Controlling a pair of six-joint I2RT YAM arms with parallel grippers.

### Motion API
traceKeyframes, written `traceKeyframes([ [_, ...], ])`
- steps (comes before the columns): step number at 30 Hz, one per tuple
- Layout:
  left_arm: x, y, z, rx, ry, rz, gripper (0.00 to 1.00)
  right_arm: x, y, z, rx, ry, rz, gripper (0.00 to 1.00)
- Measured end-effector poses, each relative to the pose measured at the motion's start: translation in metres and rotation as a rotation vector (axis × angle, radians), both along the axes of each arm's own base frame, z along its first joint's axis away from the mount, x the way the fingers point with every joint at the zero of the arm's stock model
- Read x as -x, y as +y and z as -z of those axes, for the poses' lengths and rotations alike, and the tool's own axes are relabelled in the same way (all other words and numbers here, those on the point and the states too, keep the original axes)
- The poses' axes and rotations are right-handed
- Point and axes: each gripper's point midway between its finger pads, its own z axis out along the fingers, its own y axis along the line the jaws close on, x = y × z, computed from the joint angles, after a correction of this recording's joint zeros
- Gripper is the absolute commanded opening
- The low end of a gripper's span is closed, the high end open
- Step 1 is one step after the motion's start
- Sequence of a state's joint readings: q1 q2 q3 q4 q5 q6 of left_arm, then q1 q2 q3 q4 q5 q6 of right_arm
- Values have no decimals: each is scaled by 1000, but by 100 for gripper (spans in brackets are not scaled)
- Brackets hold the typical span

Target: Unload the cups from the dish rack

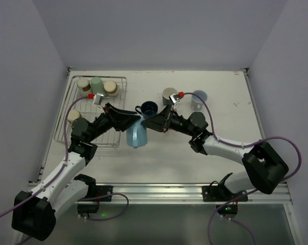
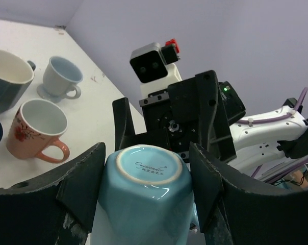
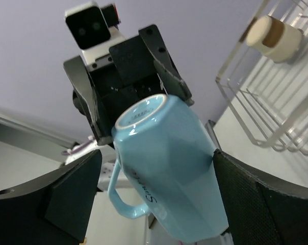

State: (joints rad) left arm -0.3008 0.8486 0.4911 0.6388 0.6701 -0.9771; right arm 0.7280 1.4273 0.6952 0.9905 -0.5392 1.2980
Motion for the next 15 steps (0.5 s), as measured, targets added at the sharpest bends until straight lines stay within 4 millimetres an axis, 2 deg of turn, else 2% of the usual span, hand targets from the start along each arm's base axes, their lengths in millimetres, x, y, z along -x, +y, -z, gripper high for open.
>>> traceKeyframes([
  [2,-6,-7,13,-5,40,0,0,5,-4,14,34,-4,16,97],
  [5,-19,-15,35,-22,107,-11,0,8,-15,39,108,-3,54,99],
  [8,-30,-18,48,-34,148,-36,0,8,-23,51,164,-23,97,99],
  [15,-37,-20,49,-28,136,-63,0,1,-33,59,222,-75,171,99],
])
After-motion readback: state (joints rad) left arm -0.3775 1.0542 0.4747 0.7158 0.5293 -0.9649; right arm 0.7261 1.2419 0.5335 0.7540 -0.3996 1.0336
